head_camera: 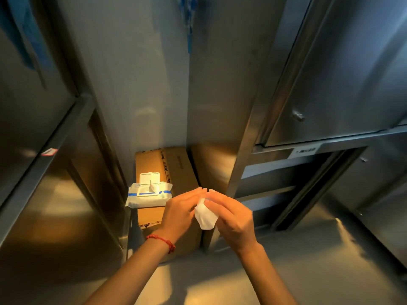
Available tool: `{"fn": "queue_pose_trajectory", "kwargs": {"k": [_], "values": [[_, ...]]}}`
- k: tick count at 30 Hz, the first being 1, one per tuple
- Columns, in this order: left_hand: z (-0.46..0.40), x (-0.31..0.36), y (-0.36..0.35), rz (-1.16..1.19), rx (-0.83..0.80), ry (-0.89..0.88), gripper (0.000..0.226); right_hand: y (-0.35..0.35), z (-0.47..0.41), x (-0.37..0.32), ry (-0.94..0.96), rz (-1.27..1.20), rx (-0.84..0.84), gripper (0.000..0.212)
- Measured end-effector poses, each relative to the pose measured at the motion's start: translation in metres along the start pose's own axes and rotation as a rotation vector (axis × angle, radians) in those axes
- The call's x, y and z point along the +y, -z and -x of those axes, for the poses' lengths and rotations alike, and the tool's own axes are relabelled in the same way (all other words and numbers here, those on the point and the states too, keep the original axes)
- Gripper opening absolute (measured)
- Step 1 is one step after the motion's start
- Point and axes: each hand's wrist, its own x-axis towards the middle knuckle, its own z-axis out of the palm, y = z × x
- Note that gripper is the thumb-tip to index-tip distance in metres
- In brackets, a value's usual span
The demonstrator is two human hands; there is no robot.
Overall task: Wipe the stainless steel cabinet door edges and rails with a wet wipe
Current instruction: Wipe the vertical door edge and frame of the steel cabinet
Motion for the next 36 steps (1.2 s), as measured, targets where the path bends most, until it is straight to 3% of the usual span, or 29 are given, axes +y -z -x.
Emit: {"fn": "queue_pose_trajectory", "kwargs": {"k": [6,12,16,19,24,36], "values": [[-0.009,0.034,-0.02,0.079,-0.014,0.005,0.027,0.053,0.026,0.013,-0.014,0.111,-0.094,0.028],[-0.021,0.07,-0.054,0.04,-0.038,-0.214,0.058,0.123,0.057,0.036,-0.075,0.216,-0.198,0.022],[-0.029,0.104,-0.083,-0.068,-0.05,-0.414,0.031,0.172,0.074,0.048,-0.15,0.256,-0.23,0.032],[-0.032,0.133,-0.107,-0.082,-0.081,-0.535,0.051,0.203,0.085,0.054,-0.2,0.286,-0.223,0.033],[-0.034,0.182,-0.147,-0.035,-0.059,-0.702,0.043,0.247,0.106,0.06,-0.239,0.339,-0.253,0.046],[-0.034,0.281,-0.225,0.089,-0.143,-0.863,0.036,0.343,0.166,0.088,-0.407,0.449,-0.266,0.046]]}}
